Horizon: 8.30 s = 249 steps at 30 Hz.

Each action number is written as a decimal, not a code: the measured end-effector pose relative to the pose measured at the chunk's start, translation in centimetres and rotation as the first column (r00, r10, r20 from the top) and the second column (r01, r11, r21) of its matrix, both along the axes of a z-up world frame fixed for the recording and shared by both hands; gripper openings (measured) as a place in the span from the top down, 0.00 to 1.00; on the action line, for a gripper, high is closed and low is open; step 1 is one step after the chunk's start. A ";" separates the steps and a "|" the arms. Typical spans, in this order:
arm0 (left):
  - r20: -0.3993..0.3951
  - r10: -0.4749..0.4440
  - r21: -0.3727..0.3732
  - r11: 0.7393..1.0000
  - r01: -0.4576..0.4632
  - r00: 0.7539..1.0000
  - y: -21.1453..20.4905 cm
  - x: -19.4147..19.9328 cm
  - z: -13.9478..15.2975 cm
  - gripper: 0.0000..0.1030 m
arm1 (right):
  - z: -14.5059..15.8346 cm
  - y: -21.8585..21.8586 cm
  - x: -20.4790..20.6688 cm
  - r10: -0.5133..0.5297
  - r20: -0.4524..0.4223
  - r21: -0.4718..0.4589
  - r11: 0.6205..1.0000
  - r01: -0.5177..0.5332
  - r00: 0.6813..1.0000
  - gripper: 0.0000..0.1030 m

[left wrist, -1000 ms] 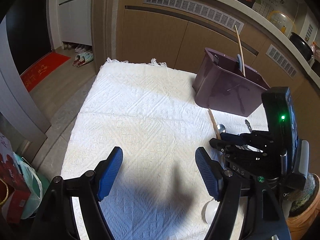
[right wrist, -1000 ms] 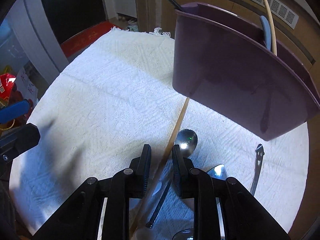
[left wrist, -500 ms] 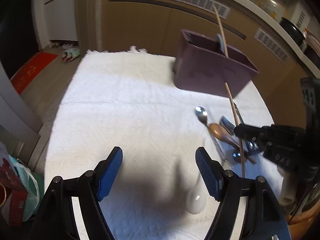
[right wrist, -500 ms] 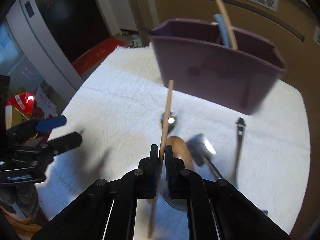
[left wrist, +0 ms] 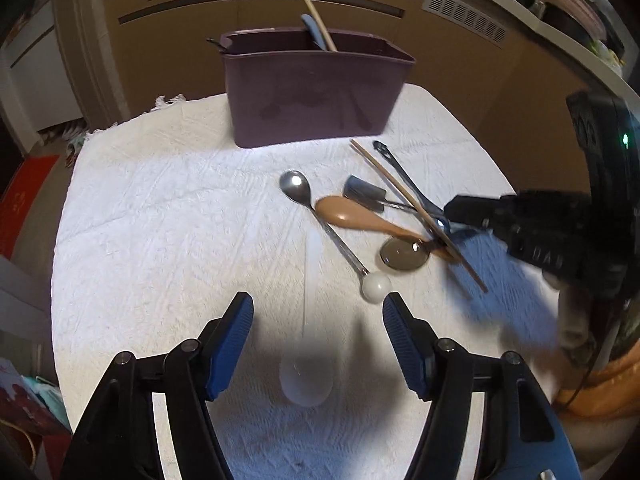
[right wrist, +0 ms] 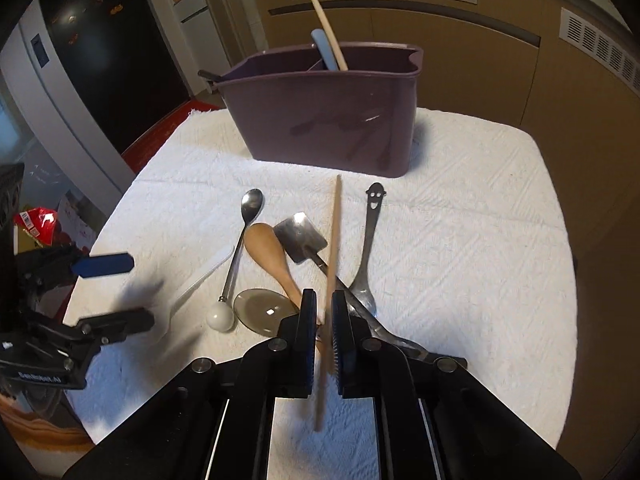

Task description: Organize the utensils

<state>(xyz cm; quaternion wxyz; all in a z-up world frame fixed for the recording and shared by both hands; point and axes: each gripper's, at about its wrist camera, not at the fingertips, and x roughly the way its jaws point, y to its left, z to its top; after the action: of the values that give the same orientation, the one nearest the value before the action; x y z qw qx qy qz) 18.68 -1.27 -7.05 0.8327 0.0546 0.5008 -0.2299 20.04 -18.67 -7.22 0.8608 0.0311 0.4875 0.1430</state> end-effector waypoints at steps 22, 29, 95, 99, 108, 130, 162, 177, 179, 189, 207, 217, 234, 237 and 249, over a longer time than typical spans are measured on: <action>-0.080 0.155 -0.012 0.988 -0.156 0.985 3.1 1.5 -1.7 0.29 | -4.1 3.3 6.2 0.019 -0.012 -0.114 0.993 -0.020 1.000 0.94; -0.041 0.136 -0.025 0.990 -0.137 0.990 1.1 3.2 -0.6 0.29 | -2.9 -1.1 2.5 -0.058 0.008 -0.061 0.996 0.058 0.998 0.94; 0.244 0.191 -0.091 0.981 -0.173 0.951 1.5 -0.8 5.0 0.78 | -1.8 -3.7 0.6 -0.143 0.047 -0.101 0.984 0.147 0.989 0.95; 0.261 0.188 -0.110 0.980 -0.165 0.947 1.5 -1.4 6.1 0.79 | 1.9 -3.4 -1.7 -0.118 0.125 -0.068 0.990 0.127 0.985 0.95; 0.325 0.170 -0.122 0.983 -0.137 0.930 1.2 -2.7 9.0 0.90 | 8.3 -2.1 -5.4 -0.069 0.283 -0.018 0.997 0.077 0.957 0.95; 0.024 0.076 0.094 0.993 -0.078 0.997 -4.4 10.6 -2.2 0.49 | 0.0 -4.0 -1.7 -0.106 0.122 -0.018 0.994 0.109 0.987 0.94; 0.235 0.115 -0.032 0.993 -0.111 0.965 -2.4 2.0 3.4 0.79 | -1.3 -4.8 -0.8 -0.116 0.039 -0.021 0.993 0.117 0.992 0.92; 0.241 0.140 -0.069 0.990 -0.127 0.960 -0.3 -0.7 3.5 0.78 | -4.5 -2.5 1.5 -0.139 -0.004 -0.110 0.984 0.138 0.990 0.73; 0.240 0.145 -0.074 0.989 -0.131 0.960 -0.2 -0.8 3.5 0.78 | -4.5 -2.3 1.3 -0.134 -0.011 -0.128 0.983 0.131 0.991 0.95; 0.281 0.160 -0.115 0.985 -0.132 0.946 0.9 -1.7 5.4 0.79 | 2.6 -3.0 -3.2 -0.105 0.149 -0.046 0.993 0.113 0.983 0.95; 0.599 0.153 -0.153 0.985 -0.076 0.786 0.1 3.1 21.1 0.94 | 22.0 -1.0 -0.6 -0.031 0.576 -0.012 0.999 0.047 0.817 0.95; 0.589 0.168 -0.189 0.980 -0.068 0.790 -0.1 9.7 22.9 0.94 | 23.8 -2.0 7.4 -0.105 0.637 0.068 0.994 0.080 0.764 0.95; -0.023 0.199 -0.045 0.979 -0.200 0.980 1.8 16.0 -0.7 0.56 | 6.8 -3.8 6.0 -0.096 0.188 0.135 0.988 0.072 0.977 0.95; -0.016 0.188 -0.029 0.982 -0.188 0.982 0.6 15.9 -1.6 0.56 | 6.3 -4.5 6.0 -0.116 0.187 0.142 0.986 0.090 0.976 0.95; 0.011 0.204 0.047 0.978 -0.204 0.979 -2.2 16.8 -3.4 0.81 | 6.2 -8.1 4.4 -0.219 0.206 0.108 0.974 0.200 0.954 0.93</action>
<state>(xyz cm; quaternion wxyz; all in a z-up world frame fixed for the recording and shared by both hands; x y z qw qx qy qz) 35.43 -3.47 -10.46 0.8519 0.0235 0.5065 -0.1311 24.43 -26.72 -1.05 0.9170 0.1037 0.3780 0.0742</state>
